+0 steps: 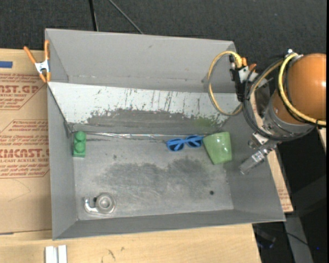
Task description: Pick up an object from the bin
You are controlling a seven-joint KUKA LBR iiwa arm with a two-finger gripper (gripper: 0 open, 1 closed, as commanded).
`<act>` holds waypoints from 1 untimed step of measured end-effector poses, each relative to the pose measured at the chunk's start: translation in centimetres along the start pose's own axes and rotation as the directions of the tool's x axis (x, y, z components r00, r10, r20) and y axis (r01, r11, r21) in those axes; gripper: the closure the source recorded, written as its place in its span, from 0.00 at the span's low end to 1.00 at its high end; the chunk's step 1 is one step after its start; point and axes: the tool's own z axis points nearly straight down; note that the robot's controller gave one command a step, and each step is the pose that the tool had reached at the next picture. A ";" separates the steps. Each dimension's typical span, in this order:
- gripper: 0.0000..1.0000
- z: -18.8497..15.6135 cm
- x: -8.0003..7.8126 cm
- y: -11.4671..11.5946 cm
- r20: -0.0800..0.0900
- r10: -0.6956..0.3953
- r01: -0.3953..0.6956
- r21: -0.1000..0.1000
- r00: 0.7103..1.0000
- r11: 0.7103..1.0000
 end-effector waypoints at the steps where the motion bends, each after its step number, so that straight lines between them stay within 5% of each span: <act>1: 1.00 2.9 -2.3 1.5 0.004 -0.263 0.263 -0.002 0.965 0.965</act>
Offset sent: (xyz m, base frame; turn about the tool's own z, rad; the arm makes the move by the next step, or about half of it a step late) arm -0.0234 0.0107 -0.0267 -0.2685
